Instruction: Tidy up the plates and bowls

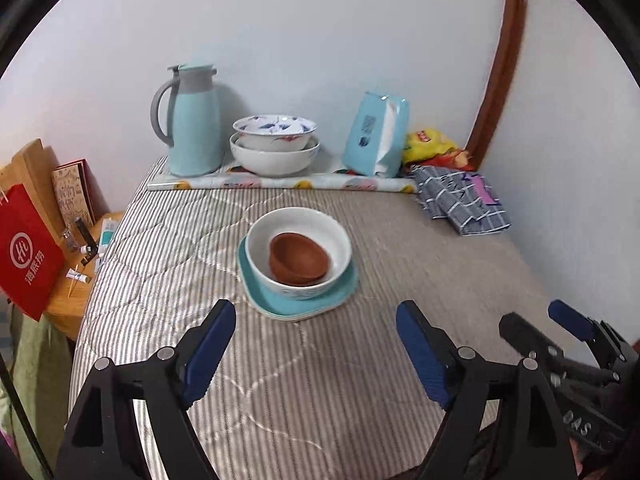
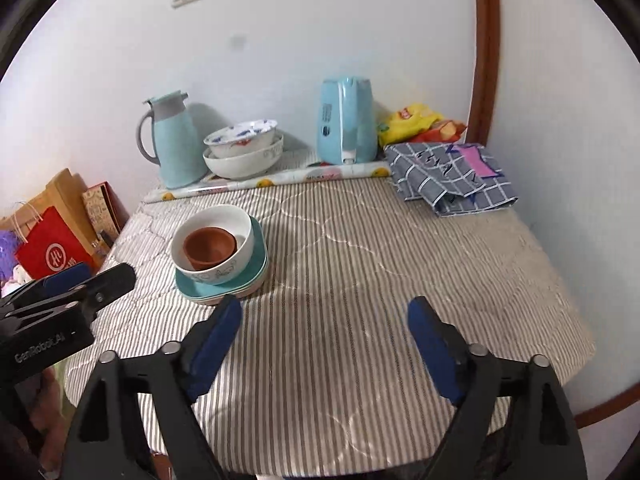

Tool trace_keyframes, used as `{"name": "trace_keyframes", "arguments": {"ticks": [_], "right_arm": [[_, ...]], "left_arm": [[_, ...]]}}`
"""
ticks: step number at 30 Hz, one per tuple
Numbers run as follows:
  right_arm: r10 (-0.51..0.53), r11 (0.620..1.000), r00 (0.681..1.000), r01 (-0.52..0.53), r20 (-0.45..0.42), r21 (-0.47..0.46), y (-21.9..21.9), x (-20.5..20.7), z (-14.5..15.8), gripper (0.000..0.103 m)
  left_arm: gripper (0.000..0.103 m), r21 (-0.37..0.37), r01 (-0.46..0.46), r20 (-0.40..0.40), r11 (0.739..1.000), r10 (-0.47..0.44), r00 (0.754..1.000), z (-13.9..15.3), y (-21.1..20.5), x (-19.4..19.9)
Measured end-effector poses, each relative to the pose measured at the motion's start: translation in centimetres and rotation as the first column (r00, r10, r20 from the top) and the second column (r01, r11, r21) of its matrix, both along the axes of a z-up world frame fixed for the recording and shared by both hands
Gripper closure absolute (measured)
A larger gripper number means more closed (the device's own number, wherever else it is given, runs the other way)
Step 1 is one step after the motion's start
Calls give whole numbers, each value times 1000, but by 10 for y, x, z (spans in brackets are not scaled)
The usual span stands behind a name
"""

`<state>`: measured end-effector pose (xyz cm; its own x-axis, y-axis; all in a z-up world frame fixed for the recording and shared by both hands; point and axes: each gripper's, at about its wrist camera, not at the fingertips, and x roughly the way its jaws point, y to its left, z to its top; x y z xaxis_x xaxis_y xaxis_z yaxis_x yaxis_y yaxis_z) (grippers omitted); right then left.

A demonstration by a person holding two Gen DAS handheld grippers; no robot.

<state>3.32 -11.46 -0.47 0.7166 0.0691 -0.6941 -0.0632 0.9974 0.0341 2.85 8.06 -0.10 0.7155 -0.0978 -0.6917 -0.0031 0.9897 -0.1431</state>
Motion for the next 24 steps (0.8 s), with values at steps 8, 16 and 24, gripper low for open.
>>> {"name": "trace_keyframes", "arguments": {"ticks": [8, 16, 24], "right_arm": [[-59, 998, 998, 59, 10, -17, -17, -33, 11, 8], [-92, 996, 996, 92, 6, -20, -31, -49, 16, 8], [-118, 993, 993, 118, 21, -6, -41, -57, 19, 8]], "left_arm": [[15, 14, 16, 7, 1000, -16, 1000, 9, -26, -18], [15, 12, 23, 31, 1000, -24, 999, 20, -39, -27], [15, 25, 6, 41, 1000, -7, 999, 24, -41, -31]]}}
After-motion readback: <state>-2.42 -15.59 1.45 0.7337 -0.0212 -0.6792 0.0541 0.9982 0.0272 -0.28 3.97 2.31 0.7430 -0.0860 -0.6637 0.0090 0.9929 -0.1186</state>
